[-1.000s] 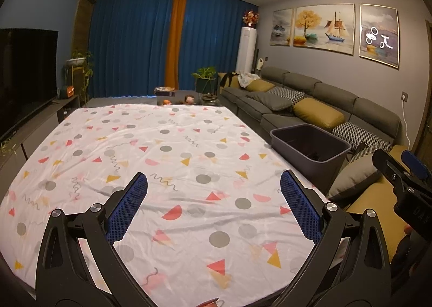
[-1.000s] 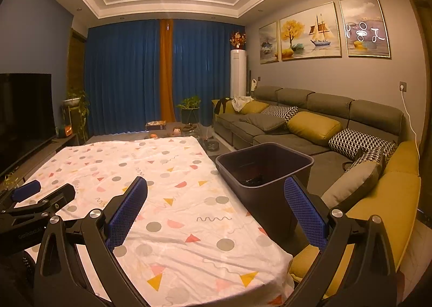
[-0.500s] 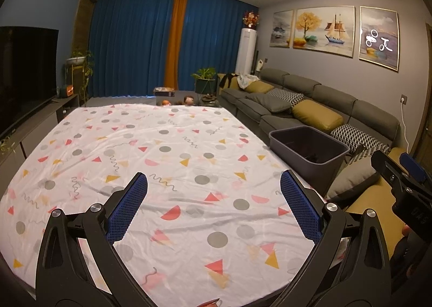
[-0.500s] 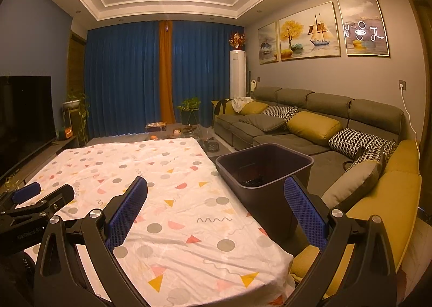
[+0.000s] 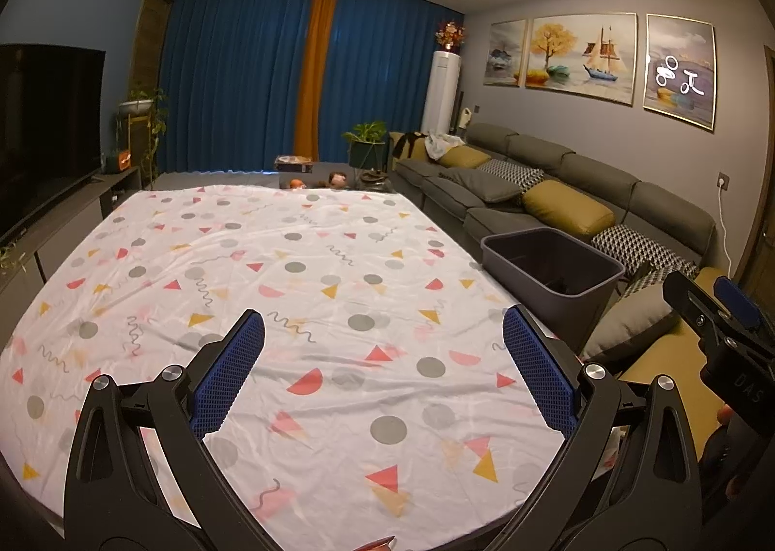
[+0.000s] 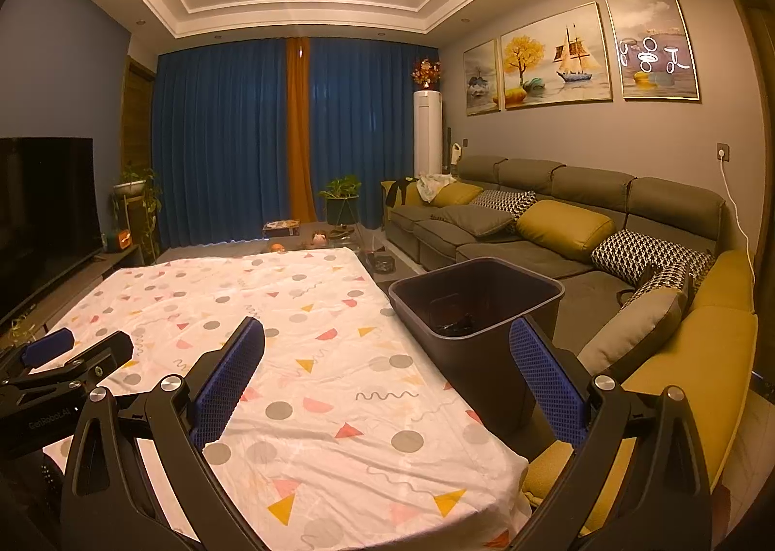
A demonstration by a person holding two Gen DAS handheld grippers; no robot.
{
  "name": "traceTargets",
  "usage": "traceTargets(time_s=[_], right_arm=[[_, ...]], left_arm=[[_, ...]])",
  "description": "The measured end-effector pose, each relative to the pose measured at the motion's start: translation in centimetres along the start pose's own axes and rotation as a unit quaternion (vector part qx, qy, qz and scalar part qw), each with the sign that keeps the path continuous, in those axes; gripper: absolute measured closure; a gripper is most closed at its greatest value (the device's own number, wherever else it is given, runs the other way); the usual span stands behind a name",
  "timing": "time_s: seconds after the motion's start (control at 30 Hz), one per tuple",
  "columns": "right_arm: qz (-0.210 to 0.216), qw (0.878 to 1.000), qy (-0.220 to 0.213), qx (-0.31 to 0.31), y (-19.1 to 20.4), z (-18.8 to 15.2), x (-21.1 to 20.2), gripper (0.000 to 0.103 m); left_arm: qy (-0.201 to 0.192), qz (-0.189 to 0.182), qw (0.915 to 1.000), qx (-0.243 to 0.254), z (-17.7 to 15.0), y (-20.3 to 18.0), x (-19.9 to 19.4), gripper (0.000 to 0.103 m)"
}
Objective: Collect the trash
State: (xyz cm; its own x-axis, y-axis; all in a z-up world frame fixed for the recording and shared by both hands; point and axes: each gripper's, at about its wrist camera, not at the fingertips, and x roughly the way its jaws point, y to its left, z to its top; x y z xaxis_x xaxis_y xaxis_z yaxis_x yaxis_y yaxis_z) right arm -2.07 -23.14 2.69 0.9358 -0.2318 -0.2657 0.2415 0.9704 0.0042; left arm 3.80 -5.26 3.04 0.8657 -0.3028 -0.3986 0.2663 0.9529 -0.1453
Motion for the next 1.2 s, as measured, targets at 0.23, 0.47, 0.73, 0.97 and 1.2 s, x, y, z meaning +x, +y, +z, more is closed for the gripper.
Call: traceTargets(time_s=[0.23, 0.47, 0.73, 0.97, 1.2], right_arm=[[0.002, 1.0, -0.002, 0.0, 0.27, 0.14, 0.08, 0.005], [0.004, 1.0, -0.003, 0.001, 0.35, 0.04, 0.02, 0.005], [0.004, 1.0, -0.003, 0.0, 0.42, 0.1, 0.09, 0.005], [0.004, 1.0, -0.003, 0.0, 0.44, 0.09, 0.1, 0.005], [0.004, 1.0, -0.003, 0.001, 0.38, 0.1, 0.08, 0.005]], left_arm=[[-0.001, -0.001, 1.0, -0.001, 0.0, -0.08, -0.17, 0.006], [-0.002, -0.004, 1.0, -0.003, 0.09, -0.11, -0.31, 0.006], [-0.002, -0.004, 1.0, -0.005, 0.22, -0.09, -0.4, 0.006], [-0.003, -0.004, 1.0, -0.004, 0.26, -0.2, -0.45, 0.006], [-0.003, -0.004, 1.0, -0.005, 0.22, -0.13, -0.43, 0.006]])
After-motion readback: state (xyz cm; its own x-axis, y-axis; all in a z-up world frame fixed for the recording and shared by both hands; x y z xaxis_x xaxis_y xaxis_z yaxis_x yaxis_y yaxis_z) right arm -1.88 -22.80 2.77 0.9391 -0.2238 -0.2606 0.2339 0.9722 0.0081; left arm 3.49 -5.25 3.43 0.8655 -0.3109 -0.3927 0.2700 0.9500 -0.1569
